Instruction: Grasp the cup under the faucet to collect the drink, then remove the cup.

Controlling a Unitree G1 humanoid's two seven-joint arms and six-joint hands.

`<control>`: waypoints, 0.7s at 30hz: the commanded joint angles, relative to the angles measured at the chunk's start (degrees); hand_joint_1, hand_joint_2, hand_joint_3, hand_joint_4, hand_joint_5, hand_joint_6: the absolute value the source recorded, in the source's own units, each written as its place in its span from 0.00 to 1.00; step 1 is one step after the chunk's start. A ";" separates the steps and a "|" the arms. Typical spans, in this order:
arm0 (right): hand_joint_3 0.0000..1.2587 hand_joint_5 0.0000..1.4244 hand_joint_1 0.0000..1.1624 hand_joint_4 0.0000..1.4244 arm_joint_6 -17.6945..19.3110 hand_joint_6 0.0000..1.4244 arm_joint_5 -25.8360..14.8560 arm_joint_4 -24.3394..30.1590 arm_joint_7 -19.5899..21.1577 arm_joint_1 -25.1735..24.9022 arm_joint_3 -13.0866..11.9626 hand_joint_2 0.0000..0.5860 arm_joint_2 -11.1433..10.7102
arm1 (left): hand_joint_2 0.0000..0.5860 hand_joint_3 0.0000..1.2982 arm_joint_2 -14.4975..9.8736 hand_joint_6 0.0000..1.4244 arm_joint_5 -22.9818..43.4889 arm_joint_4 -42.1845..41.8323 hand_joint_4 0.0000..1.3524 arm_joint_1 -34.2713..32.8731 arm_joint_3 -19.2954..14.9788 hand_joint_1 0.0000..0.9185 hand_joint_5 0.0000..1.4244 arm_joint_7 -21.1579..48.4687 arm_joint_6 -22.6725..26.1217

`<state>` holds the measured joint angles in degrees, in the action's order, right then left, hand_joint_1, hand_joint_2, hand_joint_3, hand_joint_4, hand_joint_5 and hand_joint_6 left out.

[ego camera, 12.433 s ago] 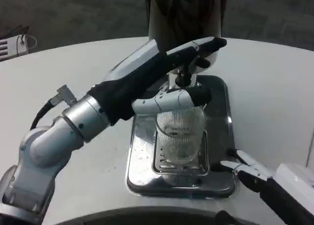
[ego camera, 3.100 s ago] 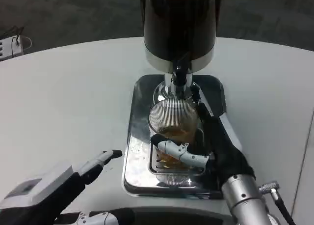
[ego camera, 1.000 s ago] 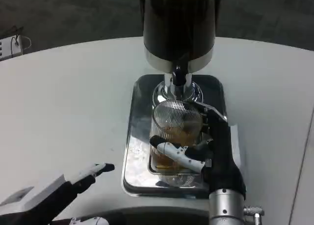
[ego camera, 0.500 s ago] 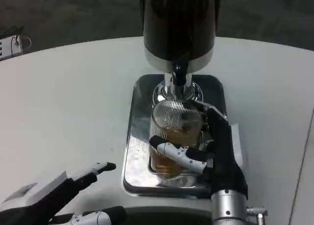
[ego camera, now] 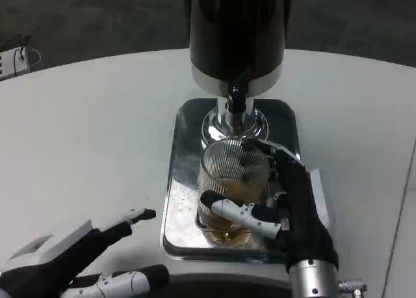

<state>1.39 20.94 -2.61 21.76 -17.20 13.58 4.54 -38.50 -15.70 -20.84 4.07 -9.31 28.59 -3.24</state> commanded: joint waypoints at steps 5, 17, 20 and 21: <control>0.87 0.94 0.82 0.91 -0.05 1.00 0.12 6.37 -3.95 2.86 -0.33 0.44 -0.58 | 0.13 0.09 -1.18 0.12 0.29 1.33 0.03 -0.67 0.60 0.00 0.09 0.30 -1.17; 0.86 0.94 0.82 0.91 -2.53 1.00 0.58 18.20 -11.16 11.05 -0.61 0.43 -4.10 | 0.13 0.09 -1.04 0.12 0.35 1.74 0.03 -2.21 1.07 0.00 0.09 -0.22 -2.39; 0.86 0.94 0.82 0.91 -3.07 1.00 0.59 20.58 -12.82 12.57 -0.73 0.43 -5.00 | 0.13 0.09 -0.92 0.12 0.24 1.72 0.03 -2.69 1.16 0.00 0.09 -0.39 -2.65; 0.86 0.94 0.82 0.91 -3.31 1.00 0.50 21.34 -13.40 13.00 -0.80 0.43 -5.25 | 0.13 0.09 -0.89 0.12 0.20 1.70 0.03 -2.79 1.19 0.00 0.09 -0.45 -2.72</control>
<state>-1.79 21.29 15.52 9.58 -5.20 12.60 -0.45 -38.99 -15.69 -19.52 1.58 -8.33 28.56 -5.15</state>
